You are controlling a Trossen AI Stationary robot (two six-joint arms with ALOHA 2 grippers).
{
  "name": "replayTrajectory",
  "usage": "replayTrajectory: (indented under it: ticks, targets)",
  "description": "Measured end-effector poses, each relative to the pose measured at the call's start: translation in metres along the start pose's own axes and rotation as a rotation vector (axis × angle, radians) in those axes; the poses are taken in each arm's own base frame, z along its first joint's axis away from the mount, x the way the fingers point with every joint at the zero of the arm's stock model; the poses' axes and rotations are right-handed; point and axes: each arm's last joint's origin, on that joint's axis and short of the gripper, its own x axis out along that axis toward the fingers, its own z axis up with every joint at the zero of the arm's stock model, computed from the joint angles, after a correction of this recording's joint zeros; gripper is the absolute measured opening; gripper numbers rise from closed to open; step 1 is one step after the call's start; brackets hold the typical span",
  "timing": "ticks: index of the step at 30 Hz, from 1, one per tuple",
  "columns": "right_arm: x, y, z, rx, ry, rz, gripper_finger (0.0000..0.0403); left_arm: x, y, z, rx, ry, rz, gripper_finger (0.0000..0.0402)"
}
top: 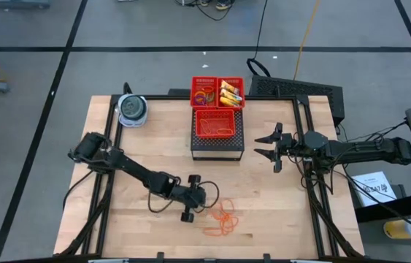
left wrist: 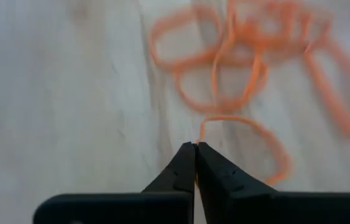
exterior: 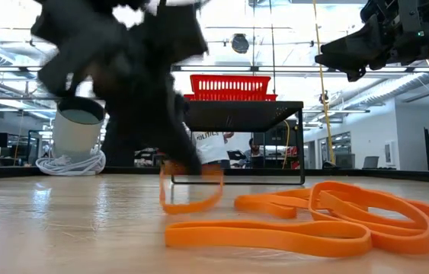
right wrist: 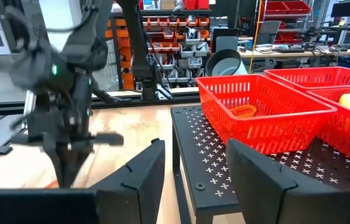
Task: Pick & Place Office Desk Supplies
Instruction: Put the orange rubber band in the bottom red bin on the shelf
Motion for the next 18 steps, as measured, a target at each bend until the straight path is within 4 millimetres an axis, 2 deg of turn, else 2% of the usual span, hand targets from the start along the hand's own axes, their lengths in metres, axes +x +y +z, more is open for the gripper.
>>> replayTrajectory:
  ticks: [6, 14, 18]
  targets:
    - [0.000, 0.000, 0.000, 0.000, 0.001, 0.000, 0.0160, -0.032, 0.008, 0.021, -0.006, -0.090, 0.059, 0.0024]
    - [0.000, 0.000, 0.000, 0.000, 0.001, 0.000, 0.0160, -0.080, 0.024, 0.049, 0.052, -0.260, 0.178, 0.0005]
    - [0.000, 0.000, 0.000, 0.000, 0.000, 0.000, 0.0160, -0.102, 0.038, 0.061, 0.080, -0.350, 0.279, 0.0019]
